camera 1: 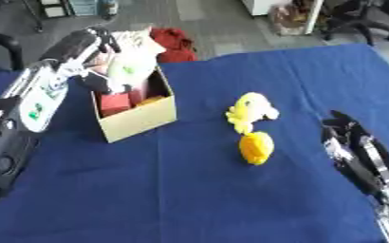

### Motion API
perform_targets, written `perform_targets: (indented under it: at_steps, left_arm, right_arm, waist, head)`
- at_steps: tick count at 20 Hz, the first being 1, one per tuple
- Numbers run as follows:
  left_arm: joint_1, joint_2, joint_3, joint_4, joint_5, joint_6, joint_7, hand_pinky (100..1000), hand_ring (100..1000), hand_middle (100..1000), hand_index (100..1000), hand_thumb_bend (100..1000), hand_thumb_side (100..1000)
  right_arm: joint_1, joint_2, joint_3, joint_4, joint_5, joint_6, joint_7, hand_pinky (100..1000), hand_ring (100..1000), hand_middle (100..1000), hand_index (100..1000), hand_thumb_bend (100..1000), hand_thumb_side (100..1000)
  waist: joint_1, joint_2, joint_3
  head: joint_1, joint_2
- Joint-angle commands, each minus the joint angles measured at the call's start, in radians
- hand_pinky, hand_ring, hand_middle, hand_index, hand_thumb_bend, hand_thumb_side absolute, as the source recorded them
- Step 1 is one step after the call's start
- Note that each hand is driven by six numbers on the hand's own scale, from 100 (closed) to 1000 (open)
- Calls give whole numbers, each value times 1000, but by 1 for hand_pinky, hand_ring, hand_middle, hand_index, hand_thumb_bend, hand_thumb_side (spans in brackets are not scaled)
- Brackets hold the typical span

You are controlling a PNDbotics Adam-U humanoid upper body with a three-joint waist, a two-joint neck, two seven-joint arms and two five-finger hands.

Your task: Pick up objects on the table and place them in the box.

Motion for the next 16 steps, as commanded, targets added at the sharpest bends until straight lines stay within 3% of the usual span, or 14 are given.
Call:
perform_targets:
  at_steps: [1,5,8,16]
  left_arm:
    - [-7,26,16,-20,0,-26,-12,850,797,851,899,793,458]
    - [37,63,30,-110,56,-34,-4,857,793,842,896,803,483]
    - [99,100,59,-219,133,-15,47,839,748,789,853,746,457]
    - [343,166,174,-527,495,46,224,809,671,710,765,684,402]
  right_arm:
    - [-9,-13,-2,-5,-2,-1,6,841,835,813,957,100,752]
    - [-12,-16,-4,-3,2,-1,9,841,835,813,957,100,749]
    - [-26,-30,-3,-1,8,-1,13,841,836,814,958,100,739]
    - [-143,-124,33,34,43,1,58,844,843,826,969,100,692]
  waist:
    - [-14,-27,2]
    - [-13,-27,9]
    - [-14,-26,17]
    - [-18,-24,48]
  head:
    - [-1,-7]
    - [-5,-7]
    - [-14,-7]
    - [-40,-5]
